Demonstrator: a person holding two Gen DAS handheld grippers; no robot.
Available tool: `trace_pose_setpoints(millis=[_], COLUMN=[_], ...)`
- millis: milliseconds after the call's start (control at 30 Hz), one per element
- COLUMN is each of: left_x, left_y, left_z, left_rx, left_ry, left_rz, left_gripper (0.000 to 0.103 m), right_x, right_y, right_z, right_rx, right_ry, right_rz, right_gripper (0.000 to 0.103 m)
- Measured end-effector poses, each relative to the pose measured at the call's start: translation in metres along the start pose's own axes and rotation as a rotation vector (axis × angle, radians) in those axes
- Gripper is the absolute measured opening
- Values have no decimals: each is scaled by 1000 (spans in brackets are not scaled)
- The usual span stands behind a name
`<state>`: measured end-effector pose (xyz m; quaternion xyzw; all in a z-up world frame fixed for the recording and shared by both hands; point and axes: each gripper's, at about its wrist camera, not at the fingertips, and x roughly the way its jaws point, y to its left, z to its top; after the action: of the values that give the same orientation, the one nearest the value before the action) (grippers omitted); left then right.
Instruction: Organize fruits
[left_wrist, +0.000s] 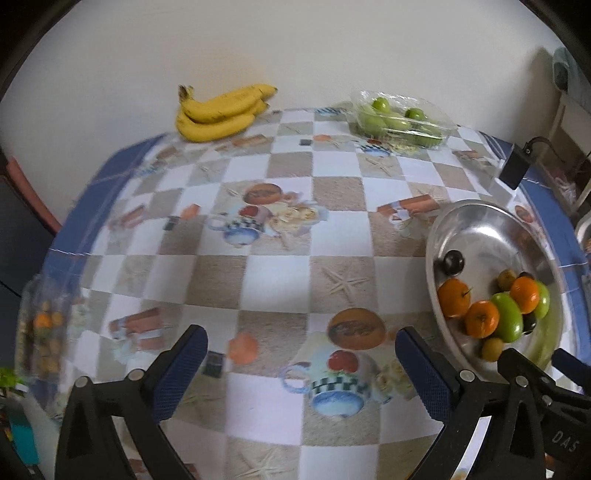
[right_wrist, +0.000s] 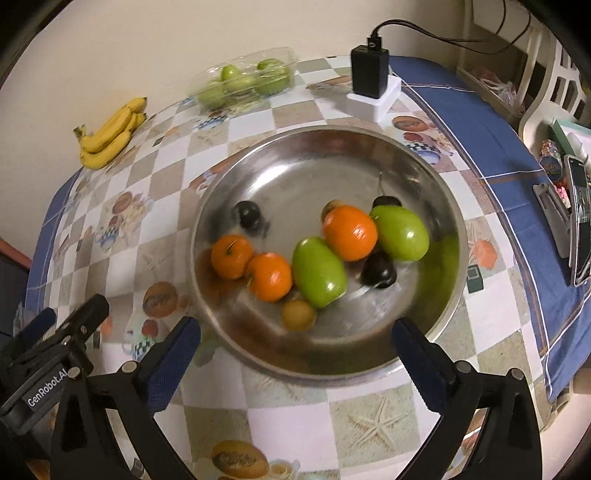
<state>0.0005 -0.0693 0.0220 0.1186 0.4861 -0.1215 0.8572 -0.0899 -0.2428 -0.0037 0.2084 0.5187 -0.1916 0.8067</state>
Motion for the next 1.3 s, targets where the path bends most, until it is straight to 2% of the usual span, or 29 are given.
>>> trace_pose_setpoints(millis=[333,467,900,1300], left_x=[-25,-31,-35,-21], left_y=[9,11,29,39], left_z=[-26,-37,-38,-37], left_rx=[24,36,-22,-50], left_ry=[-31,-39,-41,18], left_rz=[43,78,99,113], left_gripper=[103,103,103,103], right_x=[-12,-22,-22,-14], right_y=[11,16,23,29], right_z=[-25,-29,-30,-30], right_rx=[-38,-59,-85,-112], right_ry=[-3,-41,-45,-11], right_rz=[-16,-36,-48,-50], right_gripper=[103,103,103,103])
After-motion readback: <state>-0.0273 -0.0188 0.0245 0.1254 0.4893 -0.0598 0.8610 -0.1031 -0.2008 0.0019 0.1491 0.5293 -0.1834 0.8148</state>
